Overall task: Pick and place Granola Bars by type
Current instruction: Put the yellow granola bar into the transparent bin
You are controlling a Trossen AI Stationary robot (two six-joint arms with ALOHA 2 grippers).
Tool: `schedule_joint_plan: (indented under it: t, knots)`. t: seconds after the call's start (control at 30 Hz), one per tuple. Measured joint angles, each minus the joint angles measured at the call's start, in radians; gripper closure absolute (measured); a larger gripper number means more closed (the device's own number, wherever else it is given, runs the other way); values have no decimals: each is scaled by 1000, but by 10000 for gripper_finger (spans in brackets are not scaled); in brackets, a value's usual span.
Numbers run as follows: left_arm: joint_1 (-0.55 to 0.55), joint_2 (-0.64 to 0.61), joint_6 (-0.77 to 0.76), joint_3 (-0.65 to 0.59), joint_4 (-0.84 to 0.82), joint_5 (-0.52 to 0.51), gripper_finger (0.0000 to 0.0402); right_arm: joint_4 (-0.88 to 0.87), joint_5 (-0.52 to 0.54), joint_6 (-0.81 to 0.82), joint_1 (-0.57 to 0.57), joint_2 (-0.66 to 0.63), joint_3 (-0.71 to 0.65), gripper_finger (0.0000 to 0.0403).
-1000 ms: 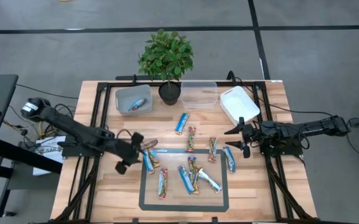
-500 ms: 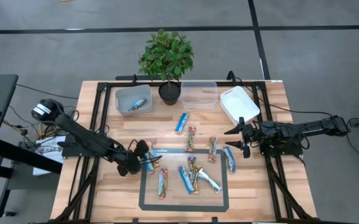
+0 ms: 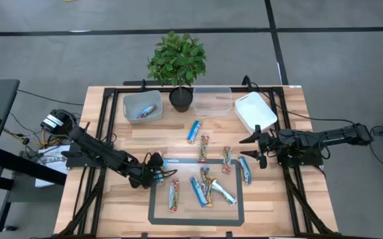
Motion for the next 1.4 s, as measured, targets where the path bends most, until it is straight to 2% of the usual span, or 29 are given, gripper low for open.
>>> schedule_joint_plan:
  t: [0.13,0.4,0.53,0.67,0.9,1.13,1.4]
  knots:
    - [12,4,-2,0,14,3,259,0,0,0,0,0,0,184]
    - [14,7,-71,-3,23,-8,353,0,0,0,0,0,0,184]
    - [13,-13,-89,-5,90,-31,376,0,0,0,0,0,0,184]
    - [13,-81,-104,-3,196,-87,368,0,0,0,0,0,0,184]
    - [85,-171,-89,-2,535,-140,336,0,0,0,0,0,0,184]
    - [258,-174,-169,-2,810,-142,342,0,0,0,0,0,0,184]
    - [480,-174,-291,-2,894,-143,354,0,0,0,0,0,0,184]
